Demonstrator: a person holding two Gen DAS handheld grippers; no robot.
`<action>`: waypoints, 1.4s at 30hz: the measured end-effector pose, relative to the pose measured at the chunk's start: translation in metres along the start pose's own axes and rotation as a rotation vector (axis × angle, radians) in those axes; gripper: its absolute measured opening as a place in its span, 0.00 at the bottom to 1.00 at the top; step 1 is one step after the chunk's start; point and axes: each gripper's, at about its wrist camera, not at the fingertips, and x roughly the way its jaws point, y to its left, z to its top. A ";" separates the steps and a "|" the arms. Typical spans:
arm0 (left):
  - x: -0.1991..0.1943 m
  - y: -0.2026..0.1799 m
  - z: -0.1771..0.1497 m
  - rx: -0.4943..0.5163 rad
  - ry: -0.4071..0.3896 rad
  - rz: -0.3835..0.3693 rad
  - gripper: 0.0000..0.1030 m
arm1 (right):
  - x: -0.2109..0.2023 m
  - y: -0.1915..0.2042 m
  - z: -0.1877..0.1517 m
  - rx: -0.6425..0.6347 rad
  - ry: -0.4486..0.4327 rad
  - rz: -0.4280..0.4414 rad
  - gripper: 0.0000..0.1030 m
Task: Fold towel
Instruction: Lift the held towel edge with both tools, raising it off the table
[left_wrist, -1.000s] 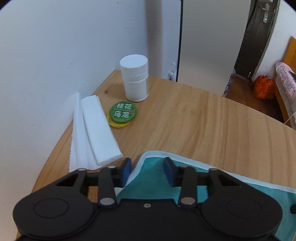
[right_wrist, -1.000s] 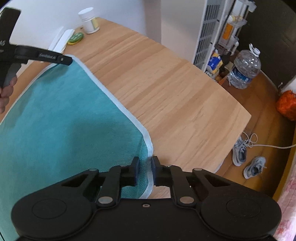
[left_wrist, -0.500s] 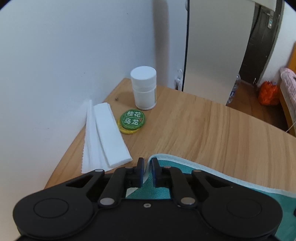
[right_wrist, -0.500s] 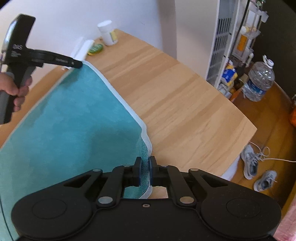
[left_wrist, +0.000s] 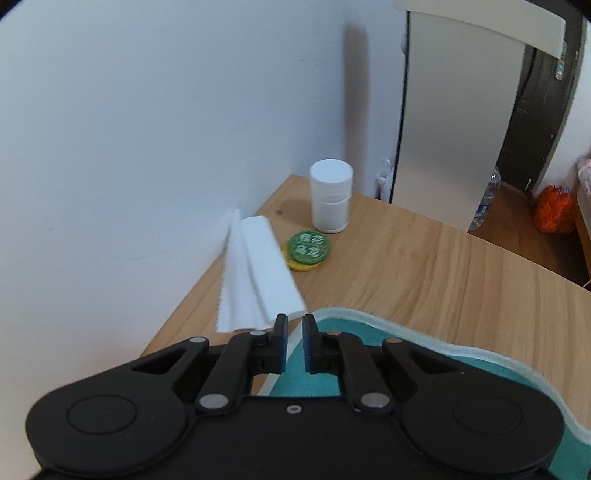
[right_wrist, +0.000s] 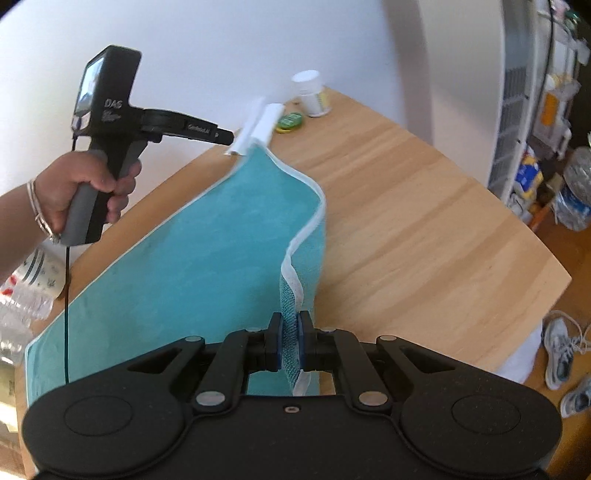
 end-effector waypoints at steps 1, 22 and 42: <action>-0.003 0.004 -0.001 -0.008 -0.001 0.003 0.08 | 0.001 0.000 0.000 -0.001 0.001 -0.001 0.08; 0.065 -0.019 0.028 -0.259 0.196 -0.067 0.46 | 0.015 -0.018 0.000 -0.001 0.066 0.044 0.08; 0.055 -0.031 0.004 -0.194 0.179 0.037 0.02 | 0.011 -0.026 -0.005 -0.002 0.078 0.031 0.08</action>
